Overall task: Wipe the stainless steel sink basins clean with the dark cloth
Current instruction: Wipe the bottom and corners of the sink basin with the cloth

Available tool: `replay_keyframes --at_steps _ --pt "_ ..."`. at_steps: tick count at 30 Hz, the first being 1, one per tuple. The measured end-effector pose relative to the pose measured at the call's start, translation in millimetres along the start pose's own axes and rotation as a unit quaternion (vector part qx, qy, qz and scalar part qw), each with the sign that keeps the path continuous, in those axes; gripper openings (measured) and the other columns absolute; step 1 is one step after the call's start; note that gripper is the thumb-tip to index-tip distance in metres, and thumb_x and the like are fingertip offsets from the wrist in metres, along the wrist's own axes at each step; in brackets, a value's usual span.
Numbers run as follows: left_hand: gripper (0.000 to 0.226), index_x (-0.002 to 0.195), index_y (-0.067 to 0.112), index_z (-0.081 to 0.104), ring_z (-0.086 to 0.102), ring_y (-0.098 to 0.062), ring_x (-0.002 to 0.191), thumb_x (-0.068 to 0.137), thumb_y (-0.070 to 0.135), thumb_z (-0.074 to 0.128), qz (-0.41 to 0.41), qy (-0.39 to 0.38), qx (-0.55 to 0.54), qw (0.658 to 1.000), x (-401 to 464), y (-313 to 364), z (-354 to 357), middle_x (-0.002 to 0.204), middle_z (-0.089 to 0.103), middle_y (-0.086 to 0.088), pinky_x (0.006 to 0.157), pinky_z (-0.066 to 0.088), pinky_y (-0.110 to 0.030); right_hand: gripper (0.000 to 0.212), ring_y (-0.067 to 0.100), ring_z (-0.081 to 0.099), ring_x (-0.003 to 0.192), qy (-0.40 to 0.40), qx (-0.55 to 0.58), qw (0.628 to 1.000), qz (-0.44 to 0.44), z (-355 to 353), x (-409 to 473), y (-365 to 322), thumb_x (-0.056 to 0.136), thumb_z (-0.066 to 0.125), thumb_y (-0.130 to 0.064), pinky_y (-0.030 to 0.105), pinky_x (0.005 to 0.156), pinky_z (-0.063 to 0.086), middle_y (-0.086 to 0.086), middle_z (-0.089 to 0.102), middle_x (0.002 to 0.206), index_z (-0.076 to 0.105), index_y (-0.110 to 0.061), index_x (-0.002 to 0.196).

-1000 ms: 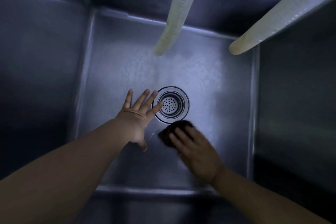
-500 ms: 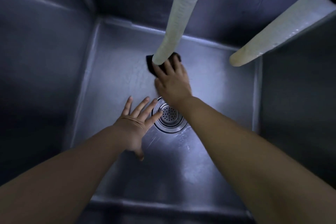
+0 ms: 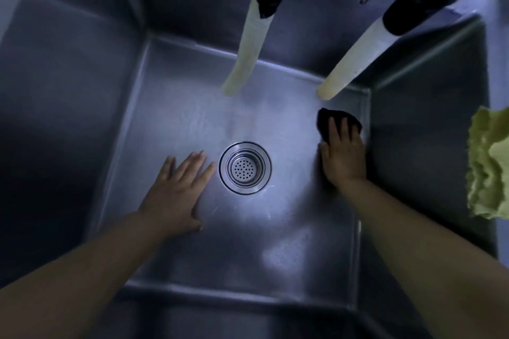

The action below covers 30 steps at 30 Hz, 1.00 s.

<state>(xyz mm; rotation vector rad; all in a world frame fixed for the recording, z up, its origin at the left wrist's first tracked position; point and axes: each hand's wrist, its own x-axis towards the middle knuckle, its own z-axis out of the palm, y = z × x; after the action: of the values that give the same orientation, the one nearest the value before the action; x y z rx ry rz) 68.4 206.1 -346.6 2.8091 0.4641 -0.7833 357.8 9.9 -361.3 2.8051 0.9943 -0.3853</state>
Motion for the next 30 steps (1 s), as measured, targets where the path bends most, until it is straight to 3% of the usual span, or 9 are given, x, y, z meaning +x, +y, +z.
replay_keyframes --at_steps 3,6,9,12,15,21,27,30 --pt "0.139 0.148 0.020 -0.009 -0.024 -0.017 0.139 0.045 0.068 0.071 -0.070 0.011 -0.044 0.997 -14 -16 6 0.158 -0.010 -0.009 0.114 -0.008 -0.048 0.059 0.034 0.016 0.140 0.031 -0.036 0.998 0.037 -16 28 11 0.097 0.040 -0.032 0.043 0.113 0.013 0.016 0.021 0.154 0.021 -0.012 0.149" --pt "0.146 0.127 0.023 -0.048 -0.052 -0.018 0.123 0.047 0.076 0.062 -0.099 -0.055 -0.069 0.991 -20 -33 19 0.141 -0.049 -0.007 0.109 -0.022 -0.046 0.053 0.034 0.016 0.139 0.054 -0.030 0.995 0.075 -30 69 8 0.096 0.041 -0.034 0.047 0.114 0.009 0.014 0.033 0.149 0.036 -0.010 0.143" --pt "0.148 0.115 0.023 -0.058 -0.059 -0.022 0.115 0.048 0.076 0.063 -0.078 -0.114 -0.088 0.986 -15 -41 26 0.125 -0.063 -0.007 0.099 -0.034 -0.048 0.064 0.040 0.002 0.142 0.027 0.074 0.981 0.177 -19 89 -20 0.096 0.040 -0.039 0.054 0.113 -0.004 0.018 0.019 0.155 0.023 -0.007 0.148" --pt "0.149 0.116 0.023 -0.058 -0.059 -0.023 0.115 0.048 0.076 0.063 -0.067 -0.122 -0.105 0.985 -13 -42 26 0.125 -0.063 -0.008 0.091 -0.041 -0.047 0.076 0.044 -0.001 0.142 0.029 0.124 0.963 0.236 -8 92 -82 0.093 0.039 -0.046 0.056 0.112 -0.001 0.024 0.005 0.155 0.009 -0.005 0.149" --pt "0.148 0.117 0.022 -0.058 -0.059 -0.024 0.115 0.049 0.075 0.063 -0.066 -0.119 -0.108 0.985 -14 -44 27 0.125 -0.063 -0.009 0.090 -0.042 -0.048 0.071 0.044 -0.001 0.142 0.051 0.141 0.974 0.172 -10 97 -157 0.093 0.041 -0.038 0.058 0.111 0.005 0.021 0.007 0.156 0.010 -0.006 0.149" --pt "0.148 0.125 0.020 -0.052 -0.055 -0.026 0.119 0.048 0.074 0.063 -0.055 -0.118 -0.117 0.985 -15 -49 28 0.129 -0.060 -0.010 0.096 -0.035 -0.054 0.072 0.041 -0.007 0.143 0.030 0.151 0.988 0.026 -23 109 -291 0.091 0.042 -0.036 0.056 0.112 -0.003 0.019 0.001 0.157 0.009 -0.011 0.150" --pt "0.145 0.124 0.021 -0.053 -0.055 -0.025 0.120 0.052 0.072 0.062 -0.048 -0.119 -0.114 0.985 -14 -52 29 0.130 -0.060 -0.008 0.095 -0.037 -0.051 0.070 0.034 -0.020 0.142 -0.065 0.183 0.961 -0.196 -25 89 -365 0.093 0.036 -0.030 0.049 0.112 -0.013 0.010 -0.011 0.158 -0.001 -0.016 0.151" --pt "0.145 0.125 0.021 -0.052 -0.057 -0.023 0.118 0.053 0.071 0.063 -0.056 -0.125 -0.106 0.985 -15 -50 25 0.129 -0.060 -0.008 0.092 -0.041 -0.048 0.067 0.031 -0.014 0.143 -0.079 0.166 0.951 -0.250 -22 74 -357 0.094 0.035 -0.027 0.048 0.115 -0.006 0.006 -0.007 0.159 -0.001 -0.018 0.151"
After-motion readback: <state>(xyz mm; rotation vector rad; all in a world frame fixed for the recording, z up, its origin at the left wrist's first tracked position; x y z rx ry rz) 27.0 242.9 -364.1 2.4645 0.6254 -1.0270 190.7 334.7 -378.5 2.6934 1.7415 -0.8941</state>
